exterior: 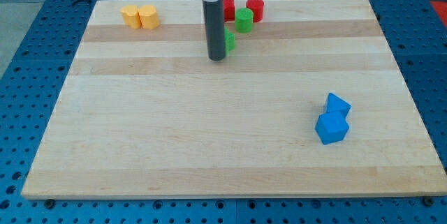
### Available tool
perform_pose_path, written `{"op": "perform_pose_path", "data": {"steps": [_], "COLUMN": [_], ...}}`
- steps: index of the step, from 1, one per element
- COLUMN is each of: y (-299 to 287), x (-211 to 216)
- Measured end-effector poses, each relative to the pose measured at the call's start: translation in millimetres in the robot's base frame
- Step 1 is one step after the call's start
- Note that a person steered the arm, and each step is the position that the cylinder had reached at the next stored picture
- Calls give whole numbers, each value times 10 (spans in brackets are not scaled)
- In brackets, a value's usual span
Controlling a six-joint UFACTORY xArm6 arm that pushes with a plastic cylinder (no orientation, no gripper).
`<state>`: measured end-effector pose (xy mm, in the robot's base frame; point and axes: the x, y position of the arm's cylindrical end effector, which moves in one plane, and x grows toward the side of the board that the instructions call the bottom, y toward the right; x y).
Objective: Push the green star to the left side of the board
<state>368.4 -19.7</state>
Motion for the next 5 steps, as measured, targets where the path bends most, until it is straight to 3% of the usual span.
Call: {"op": "perform_pose_path", "data": {"steps": [2, 5], "y": [315, 276], "x": [21, -172]}}
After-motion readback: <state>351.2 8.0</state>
